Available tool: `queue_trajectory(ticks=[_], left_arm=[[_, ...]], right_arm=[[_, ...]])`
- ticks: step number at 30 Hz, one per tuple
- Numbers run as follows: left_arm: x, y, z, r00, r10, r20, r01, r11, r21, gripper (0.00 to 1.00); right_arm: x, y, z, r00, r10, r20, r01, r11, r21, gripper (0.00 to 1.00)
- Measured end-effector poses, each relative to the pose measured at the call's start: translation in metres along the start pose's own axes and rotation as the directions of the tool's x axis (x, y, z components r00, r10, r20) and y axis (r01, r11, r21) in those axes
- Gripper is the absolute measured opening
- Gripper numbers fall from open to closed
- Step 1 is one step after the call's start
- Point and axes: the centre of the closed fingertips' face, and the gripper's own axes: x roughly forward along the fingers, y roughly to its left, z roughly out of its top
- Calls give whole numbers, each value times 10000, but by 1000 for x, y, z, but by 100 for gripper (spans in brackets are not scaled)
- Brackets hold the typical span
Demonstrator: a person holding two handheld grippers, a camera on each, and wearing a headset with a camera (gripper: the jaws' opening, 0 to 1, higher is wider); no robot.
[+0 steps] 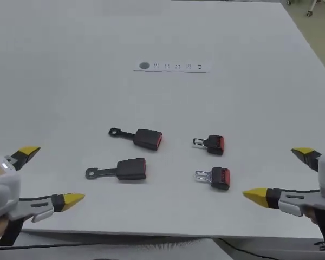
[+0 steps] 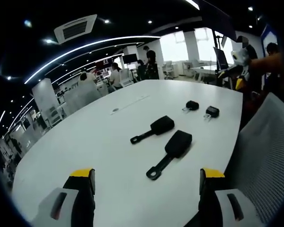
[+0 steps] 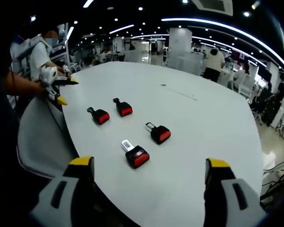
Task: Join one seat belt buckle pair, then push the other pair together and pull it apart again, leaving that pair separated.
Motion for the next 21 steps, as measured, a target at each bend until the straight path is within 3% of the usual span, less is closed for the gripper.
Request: queue_trajectory(ticks=[11, 13, 16, 18, 21], left_arm=[[-1, 1, -1, 9999, 70, -107, -68, 9998, 205, 90], [0, -2, -1, 9999, -111, -119, 112, 9999, 24, 91], [3, -8, -5, 9989, -334, -316, 343, 9990, 272, 92], [5, -10, -8, 9982, -446, -406, 461, 9982, 375, 94], [8, -14, -16, 9946, -666, -791, 704, 9964, 463, 97]], right_arm=[[6, -5, 8, 9996, 191, -199, -201, 9985, -504, 97], [7, -6, 10, 9996, 209, -175, -217, 9985, -496, 97], [7, -9, 13, 9996, 270, -15, -270, 9991, -316, 97], [7, -6, 11, 9987, 487, -116, -493, 9966, -656, 97], [8, -4, 5, 9982, 428, -418, -481, 9896, -1359, 97]])
